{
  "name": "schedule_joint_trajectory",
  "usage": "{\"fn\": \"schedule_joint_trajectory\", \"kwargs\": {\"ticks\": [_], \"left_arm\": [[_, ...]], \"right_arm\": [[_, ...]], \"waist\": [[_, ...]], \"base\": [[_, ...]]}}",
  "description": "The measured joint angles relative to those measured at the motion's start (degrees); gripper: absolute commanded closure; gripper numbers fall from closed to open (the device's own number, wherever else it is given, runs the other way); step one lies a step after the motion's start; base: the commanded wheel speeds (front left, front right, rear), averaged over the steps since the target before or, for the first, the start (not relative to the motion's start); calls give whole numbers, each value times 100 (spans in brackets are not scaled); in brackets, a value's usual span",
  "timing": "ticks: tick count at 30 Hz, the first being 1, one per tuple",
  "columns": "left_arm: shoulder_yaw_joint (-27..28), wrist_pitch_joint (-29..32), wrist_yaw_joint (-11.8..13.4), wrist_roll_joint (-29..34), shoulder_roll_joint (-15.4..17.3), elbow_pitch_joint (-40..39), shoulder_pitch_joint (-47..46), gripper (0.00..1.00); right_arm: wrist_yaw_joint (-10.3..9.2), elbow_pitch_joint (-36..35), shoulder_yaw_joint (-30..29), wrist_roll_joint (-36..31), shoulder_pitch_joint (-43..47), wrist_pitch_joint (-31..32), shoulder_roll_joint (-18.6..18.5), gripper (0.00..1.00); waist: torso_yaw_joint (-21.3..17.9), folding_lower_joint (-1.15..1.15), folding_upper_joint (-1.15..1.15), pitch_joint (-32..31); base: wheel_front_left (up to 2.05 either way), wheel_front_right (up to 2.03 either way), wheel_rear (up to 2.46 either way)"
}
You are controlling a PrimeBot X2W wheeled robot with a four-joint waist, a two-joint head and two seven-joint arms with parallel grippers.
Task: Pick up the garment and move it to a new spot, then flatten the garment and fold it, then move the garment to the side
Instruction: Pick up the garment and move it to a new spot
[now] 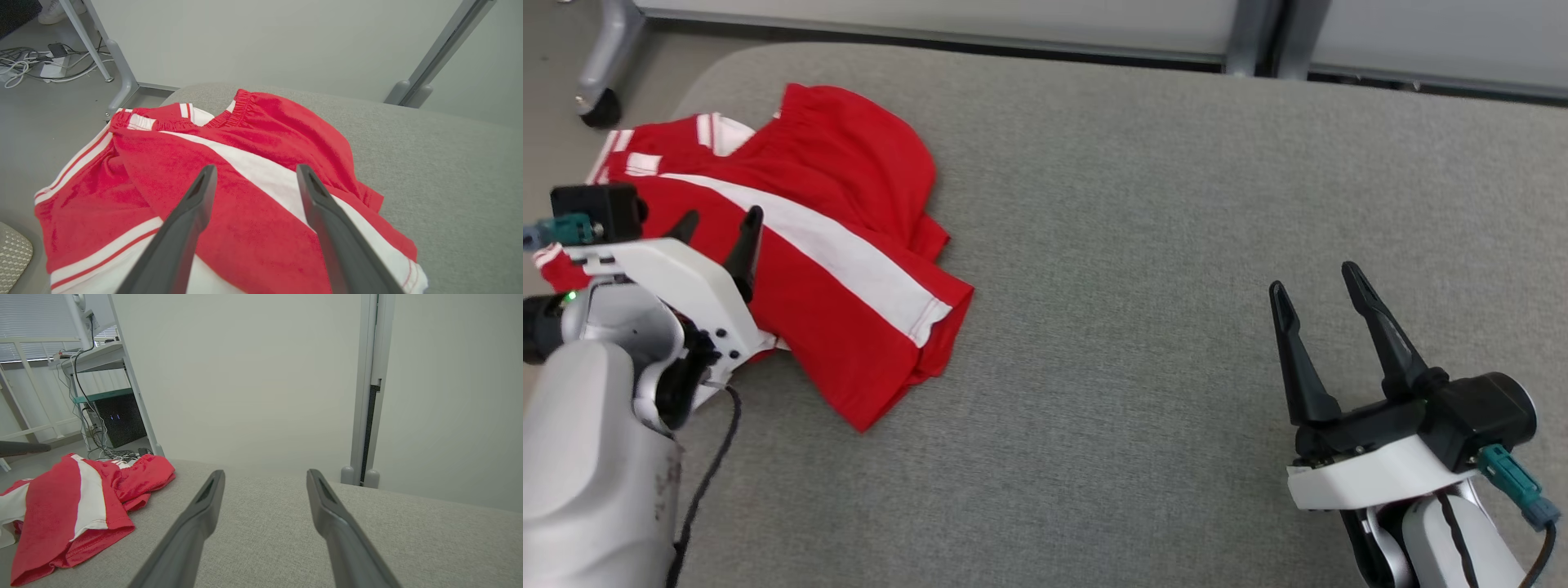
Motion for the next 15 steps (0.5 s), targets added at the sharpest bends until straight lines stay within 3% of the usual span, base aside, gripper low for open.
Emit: {"fn": "schedule_joint_trajectory", "kwargs": {"ticks": [6,12,13,14,15], "left_arm": [[133,659,68,-133,330,817,-774,0],[171,750,211,-114,558,1510,-1028,0],[156,749,204,-99,583,1602,-1028,21],[159,714,198,-104,590,1672,-1028,75],[157,664,190,-110,595,1729,-1031,100]], "right_arm": [[0,32,214,81,-297,0,21,0],[0,60,342,134,-402,0,48,0],[0,58,336,135,-416,0,53,0],[0,52,319,135,-430,0,57,0],[0,44,290,135,-440,0,59,0]], "waist": [[-449,0,0,530],[-880,0,0,829],[-936,0,0,862],[-985,0,0,892],[-1020,0,0,918]], "base": [[0,0,0],[0,0,0],[0,0,0],[0,0,0],[0,0,0]]}}
